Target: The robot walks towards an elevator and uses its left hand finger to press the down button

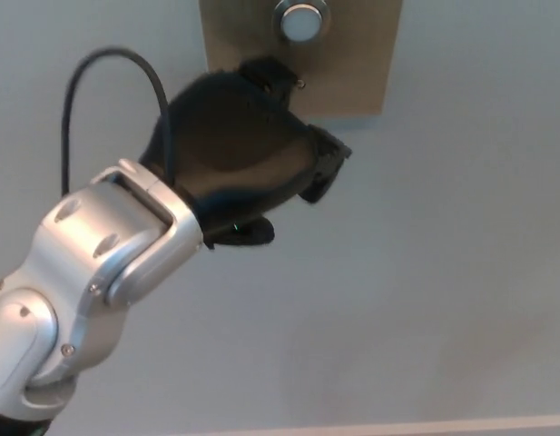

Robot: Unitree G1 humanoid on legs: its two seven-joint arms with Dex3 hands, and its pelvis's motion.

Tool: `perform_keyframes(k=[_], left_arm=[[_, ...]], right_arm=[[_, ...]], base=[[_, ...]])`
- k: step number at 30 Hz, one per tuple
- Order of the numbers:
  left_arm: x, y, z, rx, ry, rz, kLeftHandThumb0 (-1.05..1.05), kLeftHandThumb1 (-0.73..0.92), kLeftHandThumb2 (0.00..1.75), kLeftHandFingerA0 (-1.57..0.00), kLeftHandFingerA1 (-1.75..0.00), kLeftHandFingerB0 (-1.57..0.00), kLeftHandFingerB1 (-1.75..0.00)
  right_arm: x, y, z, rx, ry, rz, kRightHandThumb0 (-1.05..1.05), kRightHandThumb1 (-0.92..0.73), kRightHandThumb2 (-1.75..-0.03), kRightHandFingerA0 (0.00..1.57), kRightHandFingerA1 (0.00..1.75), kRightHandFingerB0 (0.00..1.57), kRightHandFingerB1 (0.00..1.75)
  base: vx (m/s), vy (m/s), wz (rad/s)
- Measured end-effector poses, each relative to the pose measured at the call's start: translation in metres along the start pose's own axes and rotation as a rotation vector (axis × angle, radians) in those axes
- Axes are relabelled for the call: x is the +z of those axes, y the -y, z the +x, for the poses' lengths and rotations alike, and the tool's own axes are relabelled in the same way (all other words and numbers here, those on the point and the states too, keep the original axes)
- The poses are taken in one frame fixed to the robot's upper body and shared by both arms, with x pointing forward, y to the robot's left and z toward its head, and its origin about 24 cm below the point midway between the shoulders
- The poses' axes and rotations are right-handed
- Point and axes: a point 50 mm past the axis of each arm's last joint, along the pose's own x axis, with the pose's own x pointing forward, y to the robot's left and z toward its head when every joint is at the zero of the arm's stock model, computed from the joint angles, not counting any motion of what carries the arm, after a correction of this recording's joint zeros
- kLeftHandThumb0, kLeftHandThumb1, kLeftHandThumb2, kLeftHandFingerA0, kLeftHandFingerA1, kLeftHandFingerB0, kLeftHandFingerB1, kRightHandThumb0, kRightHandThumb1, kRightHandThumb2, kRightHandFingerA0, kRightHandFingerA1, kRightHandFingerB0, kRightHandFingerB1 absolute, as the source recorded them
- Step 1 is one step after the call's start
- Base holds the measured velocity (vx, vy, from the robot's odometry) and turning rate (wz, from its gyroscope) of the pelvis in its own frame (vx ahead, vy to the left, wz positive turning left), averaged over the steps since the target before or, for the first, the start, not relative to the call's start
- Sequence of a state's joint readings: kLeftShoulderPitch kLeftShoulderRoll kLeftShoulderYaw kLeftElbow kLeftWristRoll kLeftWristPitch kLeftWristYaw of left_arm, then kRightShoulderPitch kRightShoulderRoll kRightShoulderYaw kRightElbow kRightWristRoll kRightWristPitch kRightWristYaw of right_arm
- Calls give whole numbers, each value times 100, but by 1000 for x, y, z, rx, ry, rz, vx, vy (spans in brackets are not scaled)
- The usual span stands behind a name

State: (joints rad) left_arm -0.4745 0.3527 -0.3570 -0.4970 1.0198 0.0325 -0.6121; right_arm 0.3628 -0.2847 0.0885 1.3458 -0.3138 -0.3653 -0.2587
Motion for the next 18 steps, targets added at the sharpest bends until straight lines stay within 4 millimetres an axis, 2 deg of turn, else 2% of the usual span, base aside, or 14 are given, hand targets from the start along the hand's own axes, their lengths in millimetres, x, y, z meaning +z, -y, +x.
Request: perform_keyframes(k=[1, 5, 6, 13, 14, 18], left_arm=[[0, -1, 0, 3, -3, 0, -56, 30, 82, -80, -103, -79, -86], [0, -4, 1, 26, -19, -25, -53, 29, 80, -77, -102, -80, -84], [1, -5, 1, 35, -23, -30, -53, 29, 80, -79, -103, -81, -83], [5, -13, -1, 82, -29, -60, -53, 30, 80, -78, -102, -80, -83], [6, -13, -1, 84, -30, -62, -48, 41, 52, -76, -109, -82, -69], [10, -18, -2, 103, -25, -82, -48, 40, 52, -75, -104, -84, -76]], right_arm=[[0, 0, 0, 0, 0, 0, -50, -53, -57, 52, 50, 52, 36], [-2, -1, -1, 3, 0, 0, -46, -53, -57, 56, 50, 51, 36], [-2, -1, -1, 2, 0, 3, -51, -43, -79, 55, 61, 46, 50], [-6, 0, -3, -4, -13, 18, -47, -43, -80, 58, 63, 44, 50], [-6, 0, -3, -4, -13, 19, -45, -53, -57, 55, 54, 52, 36], [-7, -1, -3, 1, -13, -3, -45, -53, -57, 56, 54, 51, 36]], base=[[0, 0, 0], [0, 0, 0], [0, 0, 0], [0, 0, 0], [0, 0, 0], [0, 0, 0]])
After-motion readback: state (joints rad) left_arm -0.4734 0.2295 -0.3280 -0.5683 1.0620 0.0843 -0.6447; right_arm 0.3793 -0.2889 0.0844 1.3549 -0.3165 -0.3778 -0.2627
